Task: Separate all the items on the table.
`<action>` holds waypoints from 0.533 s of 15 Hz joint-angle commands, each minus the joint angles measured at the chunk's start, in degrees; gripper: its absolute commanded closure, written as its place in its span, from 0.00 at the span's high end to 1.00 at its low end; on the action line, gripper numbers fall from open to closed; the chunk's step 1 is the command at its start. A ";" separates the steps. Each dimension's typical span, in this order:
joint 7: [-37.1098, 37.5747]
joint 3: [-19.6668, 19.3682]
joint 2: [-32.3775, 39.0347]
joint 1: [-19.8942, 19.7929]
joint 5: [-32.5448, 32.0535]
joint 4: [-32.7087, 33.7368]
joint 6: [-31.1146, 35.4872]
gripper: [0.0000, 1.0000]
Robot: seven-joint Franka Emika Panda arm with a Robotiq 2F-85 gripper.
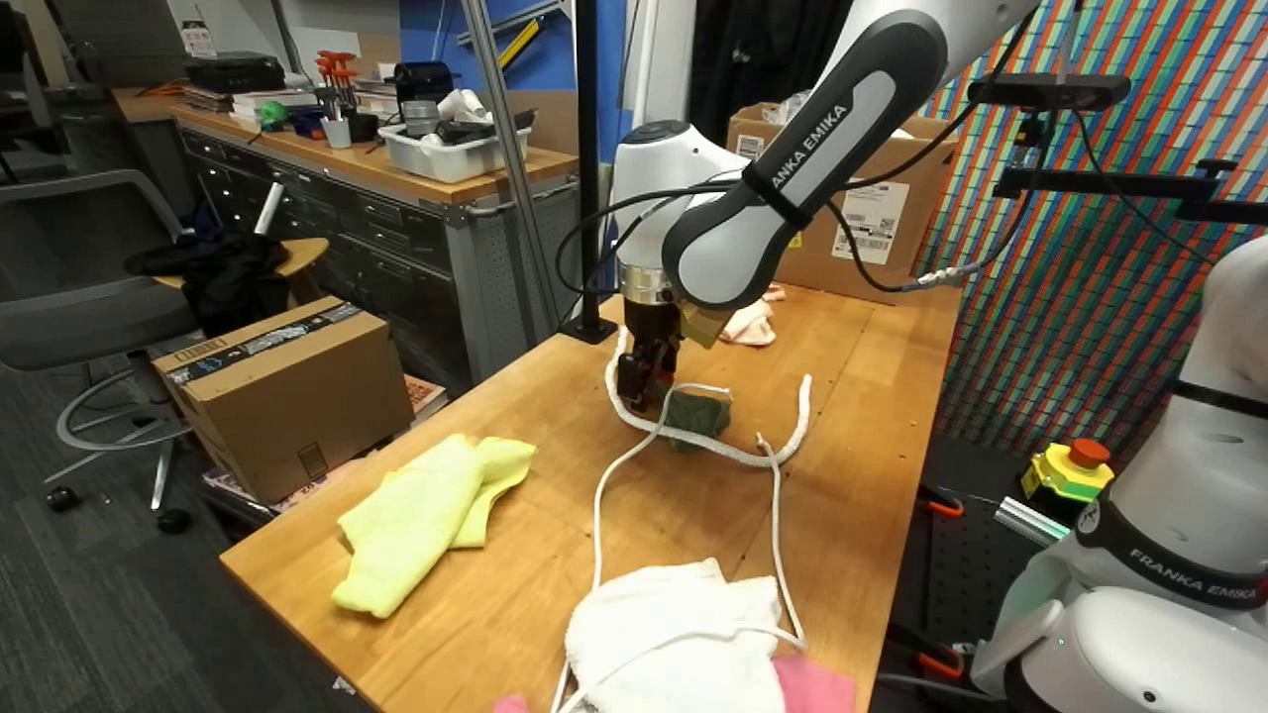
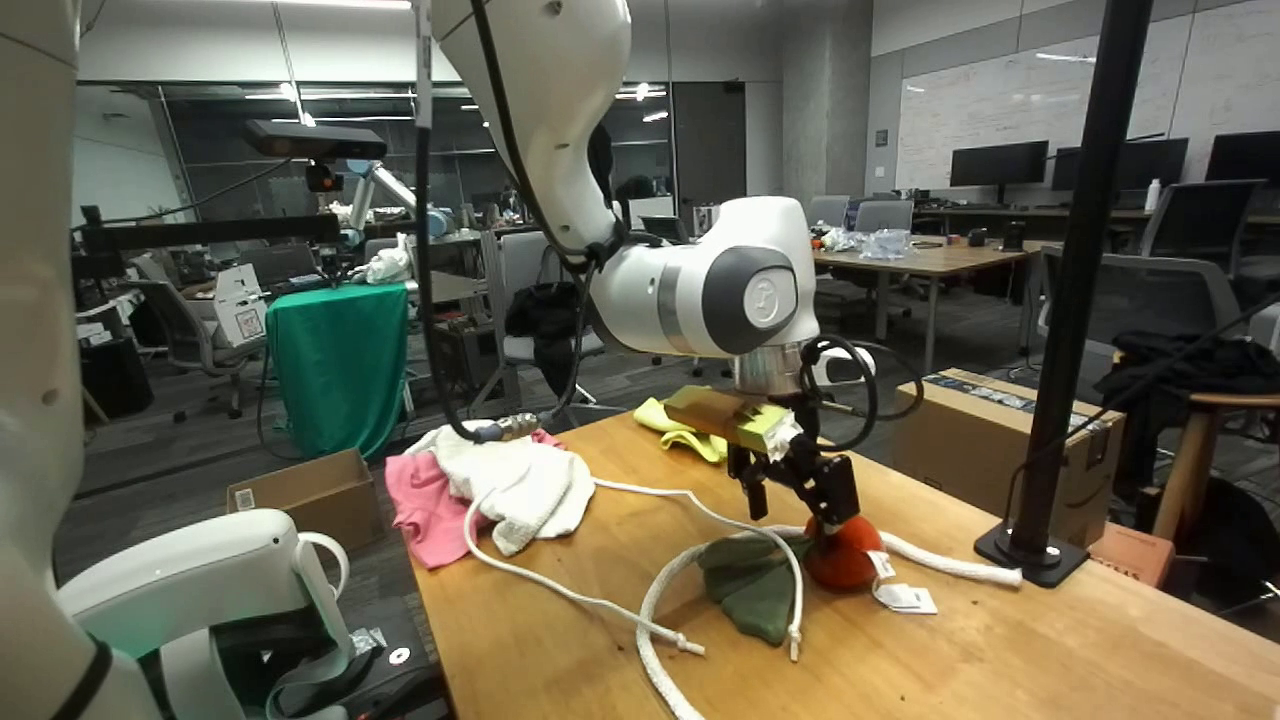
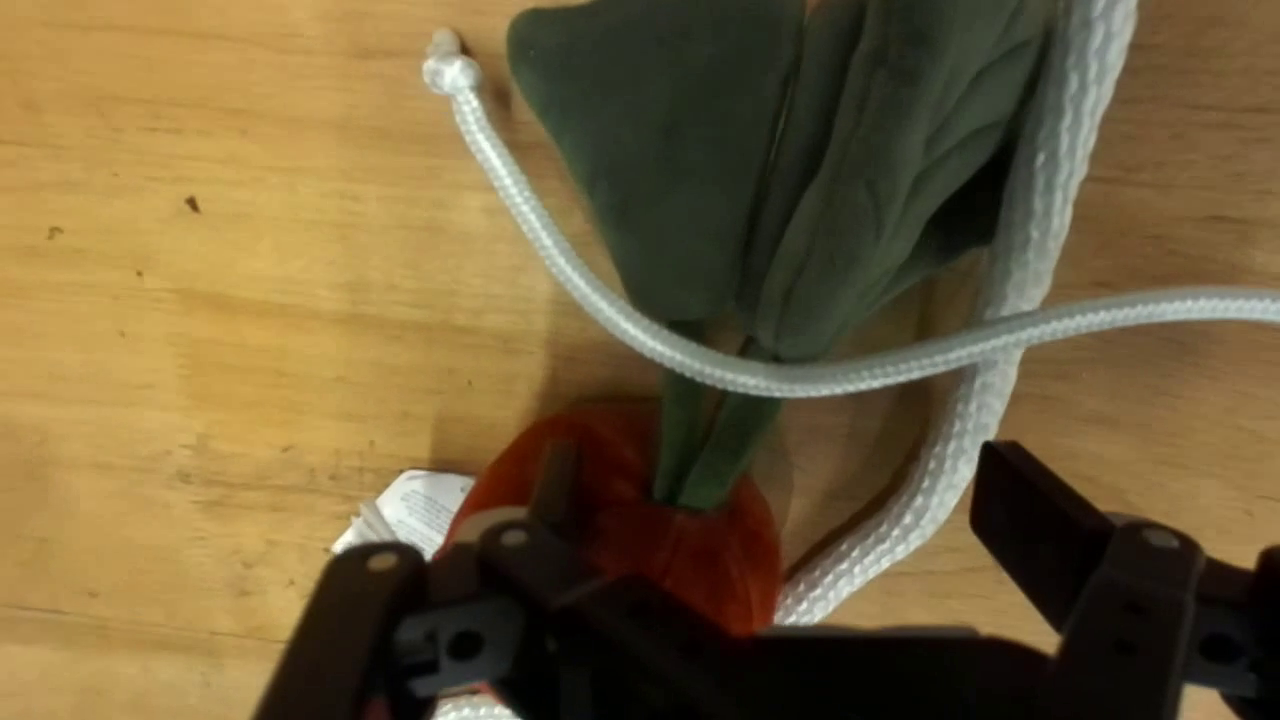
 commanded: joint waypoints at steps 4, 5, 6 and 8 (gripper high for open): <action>-2.03 -1.26 0.05 -0.77 -1.25 -0.04 5.40 1.00; -2.16 -1.38 0.12 -0.73 -1.35 -0.01 5.67 1.00; -2.25 -1.47 0.28 -0.69 -1.41 0.03 5.96 1.00; -1.98 -1.85 0.69 -0.42 -2.20 0.08 6.38 1.00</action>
